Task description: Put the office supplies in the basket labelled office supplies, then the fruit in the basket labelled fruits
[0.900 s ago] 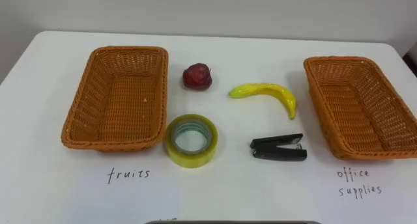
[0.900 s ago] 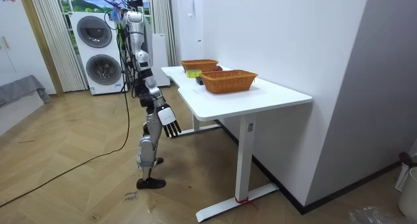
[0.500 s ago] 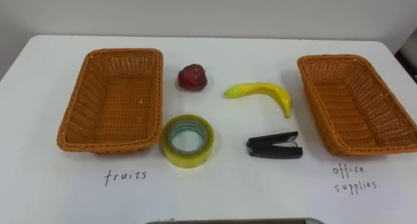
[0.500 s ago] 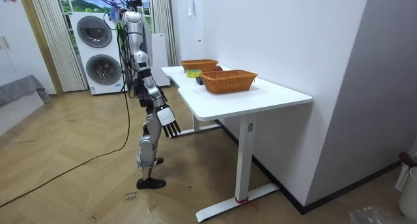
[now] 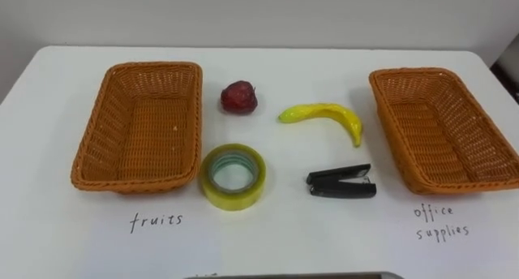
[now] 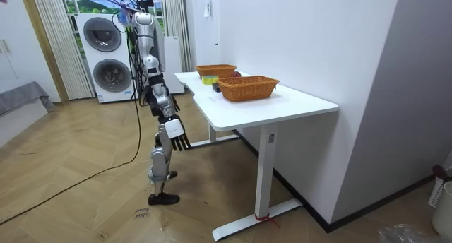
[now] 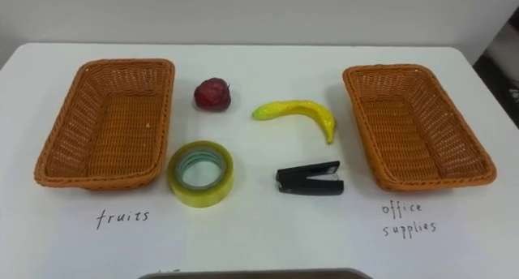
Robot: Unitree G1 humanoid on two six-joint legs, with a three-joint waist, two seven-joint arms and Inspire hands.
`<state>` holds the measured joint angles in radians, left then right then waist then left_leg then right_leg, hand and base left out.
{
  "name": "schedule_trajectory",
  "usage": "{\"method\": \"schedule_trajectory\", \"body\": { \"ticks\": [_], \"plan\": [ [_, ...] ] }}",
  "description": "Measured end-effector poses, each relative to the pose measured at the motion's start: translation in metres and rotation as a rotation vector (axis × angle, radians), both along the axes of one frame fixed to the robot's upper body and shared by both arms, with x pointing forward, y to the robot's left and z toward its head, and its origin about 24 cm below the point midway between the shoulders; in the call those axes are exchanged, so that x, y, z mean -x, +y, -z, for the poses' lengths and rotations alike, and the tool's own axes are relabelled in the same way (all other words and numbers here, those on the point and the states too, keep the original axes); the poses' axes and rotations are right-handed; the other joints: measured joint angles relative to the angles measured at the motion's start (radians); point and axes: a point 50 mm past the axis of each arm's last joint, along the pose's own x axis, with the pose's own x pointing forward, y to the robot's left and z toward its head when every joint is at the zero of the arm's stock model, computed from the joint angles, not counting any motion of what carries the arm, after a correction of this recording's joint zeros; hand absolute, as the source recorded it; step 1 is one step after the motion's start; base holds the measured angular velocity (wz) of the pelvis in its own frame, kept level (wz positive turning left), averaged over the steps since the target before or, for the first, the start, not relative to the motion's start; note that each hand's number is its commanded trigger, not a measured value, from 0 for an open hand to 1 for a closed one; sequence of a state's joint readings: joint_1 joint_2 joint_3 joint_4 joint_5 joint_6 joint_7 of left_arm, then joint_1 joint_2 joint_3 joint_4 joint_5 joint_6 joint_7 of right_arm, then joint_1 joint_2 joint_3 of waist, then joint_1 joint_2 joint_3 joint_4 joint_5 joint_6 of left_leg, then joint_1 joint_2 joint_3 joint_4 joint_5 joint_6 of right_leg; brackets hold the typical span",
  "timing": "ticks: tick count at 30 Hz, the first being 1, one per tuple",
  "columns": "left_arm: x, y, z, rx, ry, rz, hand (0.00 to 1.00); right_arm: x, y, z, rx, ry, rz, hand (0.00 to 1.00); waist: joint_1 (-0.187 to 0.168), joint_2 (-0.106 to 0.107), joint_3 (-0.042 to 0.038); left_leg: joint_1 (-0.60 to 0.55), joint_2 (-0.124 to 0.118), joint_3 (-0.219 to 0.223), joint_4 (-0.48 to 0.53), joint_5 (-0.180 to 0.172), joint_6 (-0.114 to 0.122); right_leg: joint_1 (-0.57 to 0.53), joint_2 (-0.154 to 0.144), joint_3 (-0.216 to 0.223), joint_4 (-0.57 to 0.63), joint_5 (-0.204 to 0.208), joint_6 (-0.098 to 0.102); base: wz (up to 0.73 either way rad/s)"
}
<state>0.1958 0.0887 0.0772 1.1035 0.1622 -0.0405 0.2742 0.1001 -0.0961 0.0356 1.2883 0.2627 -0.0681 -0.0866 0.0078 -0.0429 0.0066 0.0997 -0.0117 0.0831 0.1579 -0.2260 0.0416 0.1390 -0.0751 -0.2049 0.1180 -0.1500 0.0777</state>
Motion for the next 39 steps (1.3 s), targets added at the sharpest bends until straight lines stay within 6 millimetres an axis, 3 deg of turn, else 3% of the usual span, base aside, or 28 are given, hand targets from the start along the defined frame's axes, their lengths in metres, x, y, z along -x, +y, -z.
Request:
{"method": "schedule_trajectory", "body": {
  "ticks": [2,7,12,17,24,25,30,35,39],
  "plan": [
    [0.005,0.002,0.000,-0.003,0.013,-0.018,0.00,0.010,-0.004,0.000,0.007,0.011,0.104,0.00,-0.006,0.000,-0.0036,0.002,0.000,0.004,0.002,0.000,0.000,0.000,0.000,0.002,0.000,0.000,0.000,-0.05],
    [0.012,0.006,0.000,-0.012,0.034,-0.041,0.00,0.025,-0.014,-0.001,0.048,0.036,0.307,0.00,-0.037,-0.012,-0.0039,0.016,0.000,0.006,-0.007,0.000,0.000,0.007,0.001,0.011,0.001,0.000,0.000,-0.04],
    [0.017,0.008,0.000,-0.017,0.047,-0.050,0.00,0.027,-0.027,-0.005,0.116,0.016,0.484,0.00,-0.061,-0.015,-0.0045,0.017,0.001,0.024,-0.011,0.000,0.000,0.001,0.001,0.022,0.002,0.000,0.000,-0.10],
    [0.021,0.019,-0.003,-0.047,0.037,-0.114,0.00,0.011,-0.056,-0.021,0.258,-0.118,0.732,0.00,-0.086,-0.013,-0.0047,0.025,0.002,0.035,-0.013,0.000,0.000,-0.002,0.003,0.038,0.002,0.000,-0.001,-0.09],
    [0.020,0.025,-0.005,-0.077,0.024,-0.118,0.00,-0.014,-0.078,-0.042,0.407,-0.241,0.833,0.00,-0.092,-0.015,-0.0056,0.027,0.006,0.049,-0.023,0.000,0.000,-0.015,0.004,0.040,0.018,0.000,-0.001,-0.06],
    [0.021,0.026,-0.006,-0.084,0.025,-0.117,0.00,-0.021,-0.082,-0.048,0.444,-0.272,0.839,0.00,-0.092,-0.019,-0.0101,0.027,0.005,0.049,-0.023,0.000,0.000,-0.016,0.004,0.041,0.019,0.000,-0.001,-0.05],
    [0.018,0.027,-0.007,-0.089,0.014,-0.106,0.00,-0.057,-0.097,-0.085,0.587,-0.470,0.844,0.00,-0.091,-0.019,-0.0094,0.027,0.005,0.053,-0.023,0.000,0.000,-0.021,0.005,0.053,0.019,0.000,-0.001,-0.05],
    [0.019,0.028,-0.007,-0.094,0.019,-0.093,0.00,-0.100,-0.106,-0.159,0.850,-0.805,0.753,0.00,-0.090,-0.018,-0.0112,0.008,0.007,0.053,-0.021,0.001,-0.001,-0.043,0.006,0.038,0.026,0.000,-0.001,0.00],
    [0.020,0.028,-0.009,-0.098,0.010,-0.082,0.00,-0.110,-0.106,-0.194,0.949,-0.969,0.742,0.00,-0.084,-0.025,-0.0128,0.007,0.007,0.050,-0.022,0.001,-0.001,-0.042,0.007,0.038,0.026,0.000,-0.001,0.03]
  ]
}}
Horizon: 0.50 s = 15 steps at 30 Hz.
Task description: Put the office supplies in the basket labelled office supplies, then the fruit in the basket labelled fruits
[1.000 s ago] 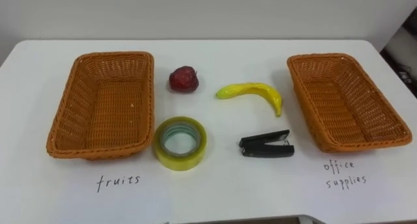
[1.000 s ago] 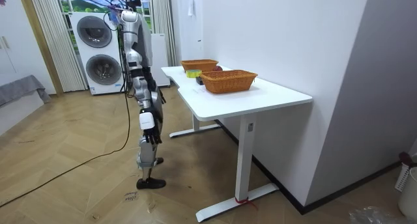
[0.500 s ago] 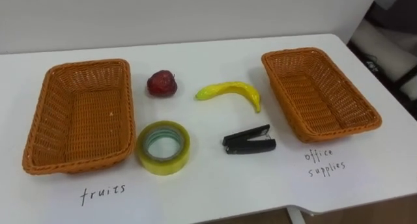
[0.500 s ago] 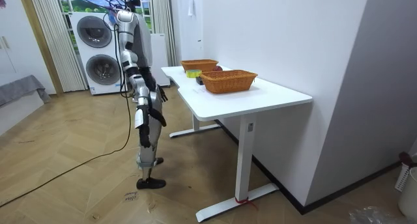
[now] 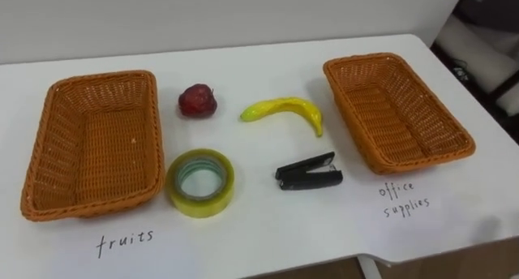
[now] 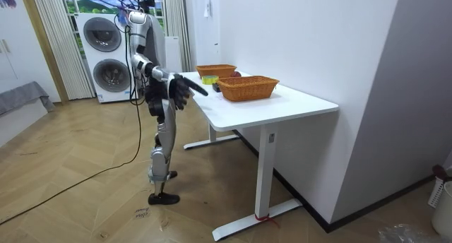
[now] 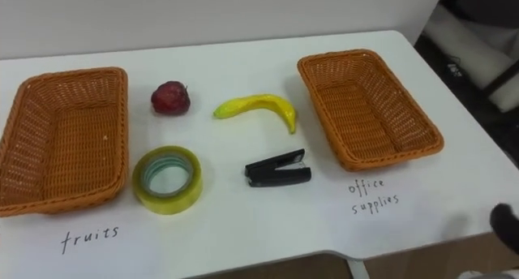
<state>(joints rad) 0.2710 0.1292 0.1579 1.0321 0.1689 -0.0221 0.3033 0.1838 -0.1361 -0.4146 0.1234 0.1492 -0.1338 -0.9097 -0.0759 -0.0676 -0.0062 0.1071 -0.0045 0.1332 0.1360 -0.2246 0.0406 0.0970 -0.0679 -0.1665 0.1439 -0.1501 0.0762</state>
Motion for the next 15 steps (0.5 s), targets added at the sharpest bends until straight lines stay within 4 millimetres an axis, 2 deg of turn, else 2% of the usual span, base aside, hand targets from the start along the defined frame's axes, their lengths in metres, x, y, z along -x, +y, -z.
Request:
{"method": "schedule_trajectory", "body": {
  "ticks": [5,7,9,11,15],
  "plan": [
    [-0.001,-0.004,0.001,0.005,0.012,0.057,0.00,-0.012,0.009,-0.039,0.190,-0.100,-0.055,0.00,0.003,-0.005,0.0027,0.000,-0.001,0.001,0.000,0.000,0.000,-0.002,-0.001,-0.001,0.000,0.000,0.000,0.00],
    [-0.004,-0.005,0.001,0.007,0.008,0.063,0.00,-0.015,0.011,-0.049,0.240,-0.119,-0.079,0.00,0.005,-0.009,0.0036,-0.001,-0.001,0.001,0.000,0.000,0.000,-0.002,-0.001,0.000,0.000,0.000,0.000,0.00],
    [-0.004,-0.006,0.001,0.013,0.006,0.063,0.00,-0.019,0.014,-0.060,0.265,-0.164,-0.102,0.00,0.008,-0.007,0.0045,0.000,0.000,0.002,0.000,0.000,0.000,-0.002,-0.001,0.002,0.000,0.000,0.000,-0.02],
    [-0.006,-0.006,0.001,0.021,0.001,0.066,0.00,-0.027,0.019,-0.080,0.299,-0.251,-0.138,0.00,0.010,-0.005,0.0058,-0.004,0.000,0.002,0.000,0.000,0.000,-0.007,0.000,0.001,0.000,0.000,0.000,-0.04],
    [-0.005,-0.007,0.002,0.024,0.009,0.067,0.00,-0.039,0.022,-0.101,0.356,-0.321,-0.197,0.00,0.021,-0.008,0.0065,-0.008,0.001,0.002,0.000,0.001,-0.001,-0.010,0.001,0.001,0.000,0.000,0.000,0.00]
  ]
}}
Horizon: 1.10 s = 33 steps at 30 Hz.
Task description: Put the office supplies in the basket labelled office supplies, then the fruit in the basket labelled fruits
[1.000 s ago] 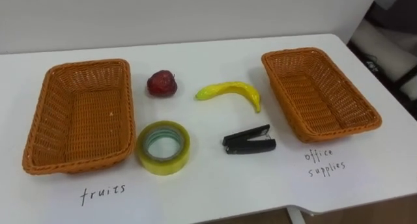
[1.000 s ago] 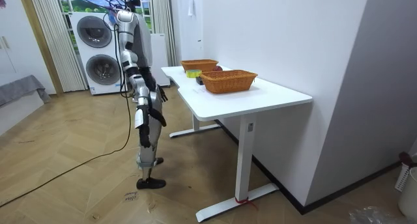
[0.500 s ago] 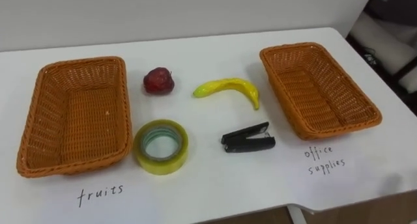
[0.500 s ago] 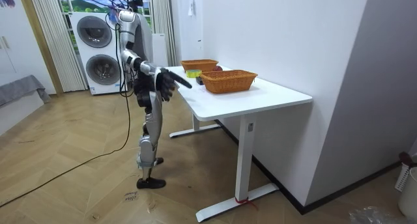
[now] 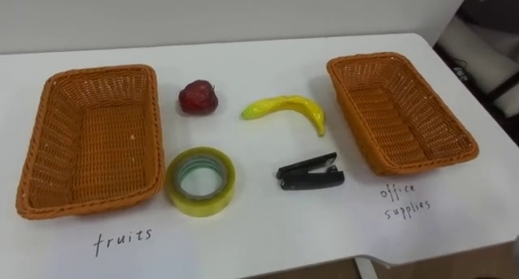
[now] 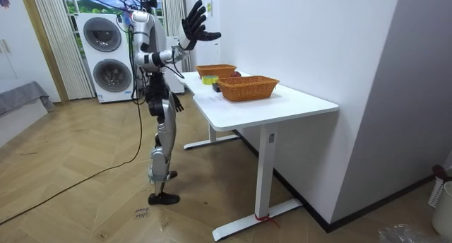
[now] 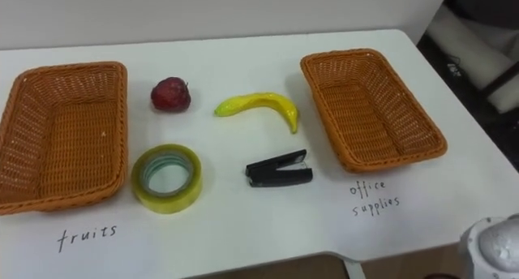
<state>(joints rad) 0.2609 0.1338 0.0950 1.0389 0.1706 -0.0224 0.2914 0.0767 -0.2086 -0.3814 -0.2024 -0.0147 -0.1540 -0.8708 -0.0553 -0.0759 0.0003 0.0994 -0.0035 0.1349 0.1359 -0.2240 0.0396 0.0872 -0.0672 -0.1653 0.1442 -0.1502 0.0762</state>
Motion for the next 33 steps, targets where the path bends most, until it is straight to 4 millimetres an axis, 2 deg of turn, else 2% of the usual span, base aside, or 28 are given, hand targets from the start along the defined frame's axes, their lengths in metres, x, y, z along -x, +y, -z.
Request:
{"method": "schedule_trajectory", "body": {
  "ticks": [7,11,14,17,21,28,33],
  "plan": [
    [0.006,0.000,0.002,0.001,0.040,-0.009,0.00,-0.021,0.017,-0.026,0.097,-0.042,-0.135,0.00,0.015,-0.022,0.0065,-0.002,0.008,-0.006,-0.001,0.003,-0.006,-0.002,0.007,-0.001,0.007,0.000,0.000,0.03],
    [0.006,-0.001,0.002,-0.008,0.066,0.062,0.00,-0.027,0.023,-0.040,0.179,-0.053,-0.176,0.00,0.034,-0.031,0.0003,-0.004,0.008,-0.020,0.000,0.004,-0.006,0.000,0.008,-0.006,0.006,0.000,0.000,0.08],
    [0.005,-0.001,0.002,-0.011,0.086,0.103,0.00,-0.031,0.031,-0.046,0.220,-0.054,-0.232,0.00,0.039,-0.034,-0.0015,-0.007,0.007,-0.030,0.004,0.004,-0.006,-0.001,0.007,-0.005,0.006,0.000,0.000,0.11],
    [0.007,-0.001,0.003,-0.009,0.105,0.114,0.00,-0.035,0.036,-0.046,0.253,-0.010,-0.277,0.00,0.042,-0.035,-0.0034,-0.011,0.007,-0.037,0.011,0.004,-0.006,-0.001,0.007,-0.010,0.006,0.000,0.000,0.06],
    [0.007,0.000,0.003,-0.002,0.124,0.131,0.00,-0.037,0.041,-0.051,0.315,0.028,-0.306,0.00,0.046,-0.030,-0.0013,-0.020,0.008,-0.040,0.015,0.004,-0.007,-0.004,0.005,-0.029,0.006,-0.001,-0.001,0.04],
    [0.005,-0.003,0.004,0.047,0.126,0.146,0.00,-0.052,0.058,-0.051,0.411,0.161,-0.499,0.00,0.060,-0.031,-0.0017,-0.025,0.008,-0.037,0.018,0.006,-0.010,-0.001,0.003,-0.040,0.006,-0.004,-0.006,0.00],
    [0.003,-0.001,0.003,0.042,0.125,0.163,0.00,-0.060,0.072,-0.044,0.477,0.292,-0.651,0.00,0.064,-0.041,-0.0008,-0.019,0.008,-0.038,0.027,0.006,-0.010,0.011,0.001,-0.039,0.006,-0.004,-0.007,0.01]
  ]
}}
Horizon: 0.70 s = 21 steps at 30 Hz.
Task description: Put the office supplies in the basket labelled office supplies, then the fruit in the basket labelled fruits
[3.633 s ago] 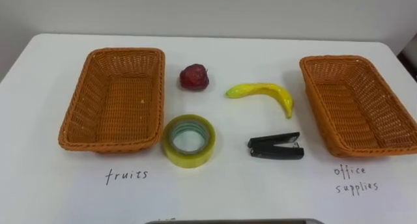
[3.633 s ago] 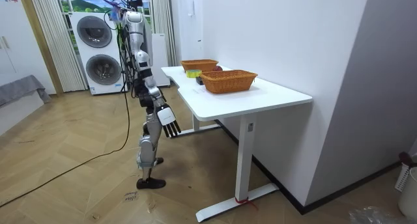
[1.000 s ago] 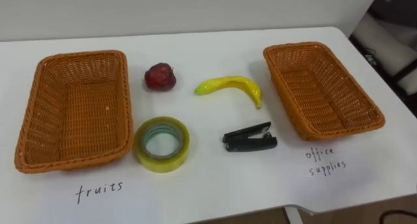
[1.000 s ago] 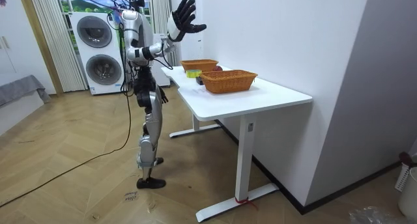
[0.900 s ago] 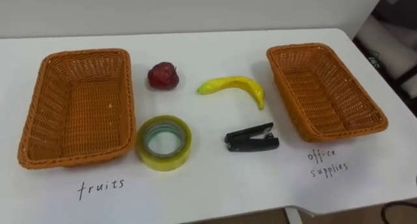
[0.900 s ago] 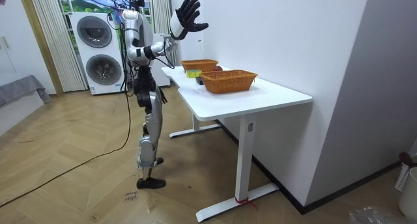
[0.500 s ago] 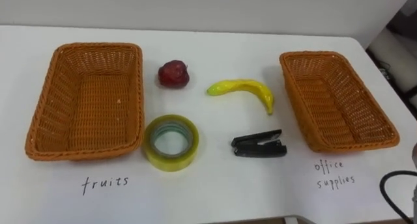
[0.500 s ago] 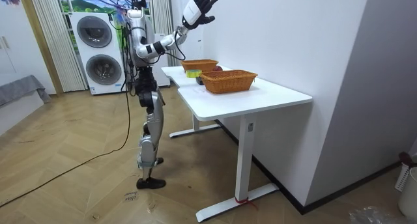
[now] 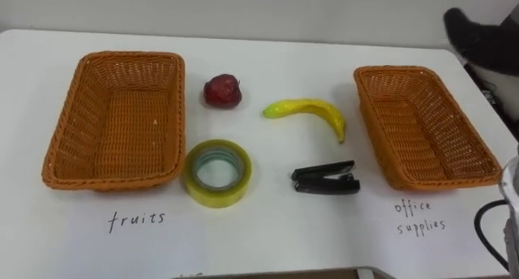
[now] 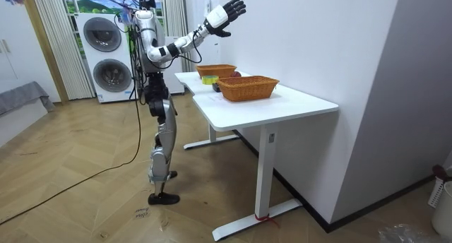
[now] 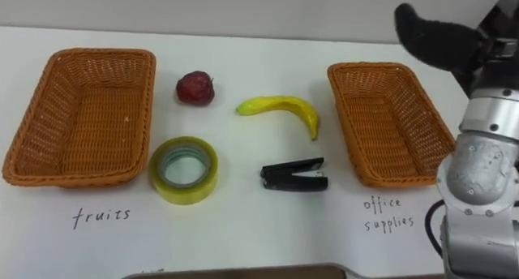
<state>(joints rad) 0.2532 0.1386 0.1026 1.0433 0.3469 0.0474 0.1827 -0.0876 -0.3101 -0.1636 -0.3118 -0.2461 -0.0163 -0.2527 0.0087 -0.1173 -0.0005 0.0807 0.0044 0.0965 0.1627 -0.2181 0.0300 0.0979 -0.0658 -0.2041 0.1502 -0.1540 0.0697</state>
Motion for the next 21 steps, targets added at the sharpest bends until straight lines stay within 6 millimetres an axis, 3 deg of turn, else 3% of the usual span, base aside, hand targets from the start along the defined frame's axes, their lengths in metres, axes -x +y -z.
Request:
{"method": "schedule_trajectory", "body": {
  "ticks": [6,13,21],
  "plan": [
    [-0.004,0.005,-0.001,-0.004,0.001,0.000,0.00,-0.008,0.004,0.014,0.036,0.147,-0.088,0.00,0.003,-0.016,0.0085,-0.001,0.000,-0.015,0.004,0.000,0.000,0.005,0.000,-0.002,0.000,0.001,-0.002,0.04],
    [-0.006,0.006,-0.001,-0.001,0.007,0.002,0.00,-0.010,0.012,0.019,0.085,0.233,-0.181,0.00,0.013,-0.022,0.0041,-0.004,0.000,-0.016,0.003,0.000,-0.001,0.001,0.004,-0.003,0.000,0.003,-0.004,0.00],
    [-0.007,0.009,-0.002,-0.009,0.007,0.006,0.00,-0.014,0.013,0.048,0.120,0.433,-0.257,0.00,0.024,-0.027,0.0009,-0.003,-0.001,-0.019,0.004,0.000,-0.001,0.005,0.002,0.007,-0.001,0.003,-0.004,0.01]
  ]
}}
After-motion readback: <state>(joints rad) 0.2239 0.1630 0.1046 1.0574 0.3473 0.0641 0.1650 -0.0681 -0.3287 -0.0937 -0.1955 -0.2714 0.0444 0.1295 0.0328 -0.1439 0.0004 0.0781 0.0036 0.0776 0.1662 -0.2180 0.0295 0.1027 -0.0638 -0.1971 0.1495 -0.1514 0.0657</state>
